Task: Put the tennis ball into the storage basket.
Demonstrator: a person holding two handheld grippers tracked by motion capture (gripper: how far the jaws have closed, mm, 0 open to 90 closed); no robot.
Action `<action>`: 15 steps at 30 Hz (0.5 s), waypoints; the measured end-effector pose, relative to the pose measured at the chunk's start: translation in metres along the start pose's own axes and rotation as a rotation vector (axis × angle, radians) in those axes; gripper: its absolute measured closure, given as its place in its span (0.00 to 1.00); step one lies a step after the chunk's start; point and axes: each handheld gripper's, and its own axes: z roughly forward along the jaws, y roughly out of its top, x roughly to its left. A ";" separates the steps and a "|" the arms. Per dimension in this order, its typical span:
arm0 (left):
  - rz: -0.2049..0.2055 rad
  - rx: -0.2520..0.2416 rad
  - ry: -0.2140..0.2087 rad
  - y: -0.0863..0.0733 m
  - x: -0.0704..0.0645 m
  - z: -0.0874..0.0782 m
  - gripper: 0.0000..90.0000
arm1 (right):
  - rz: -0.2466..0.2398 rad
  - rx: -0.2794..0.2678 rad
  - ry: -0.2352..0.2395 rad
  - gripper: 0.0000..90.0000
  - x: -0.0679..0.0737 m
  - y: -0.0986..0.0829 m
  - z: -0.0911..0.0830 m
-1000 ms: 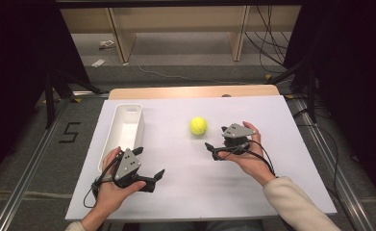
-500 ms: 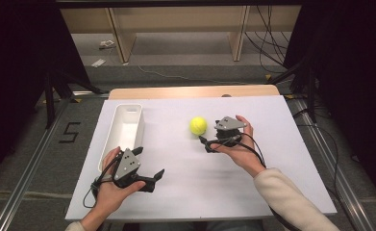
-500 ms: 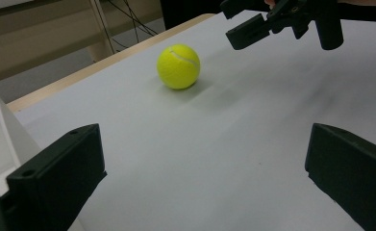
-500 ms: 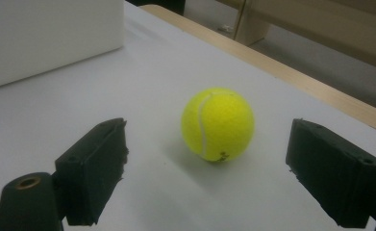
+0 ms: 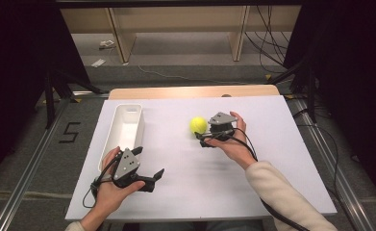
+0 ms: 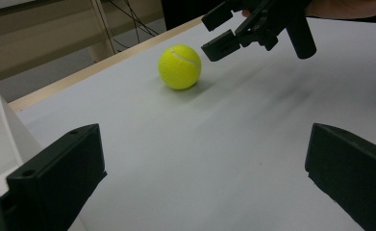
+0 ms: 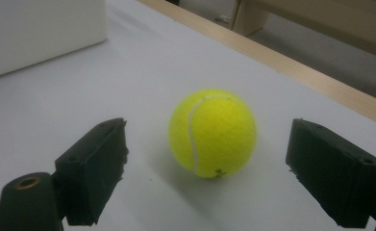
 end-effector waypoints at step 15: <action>-0.002 -0.007 -0.003 0.001 -0.001 -0.001 0.00 | 0.045 0.031 0.003 0.17 -0.005 0.001 0.038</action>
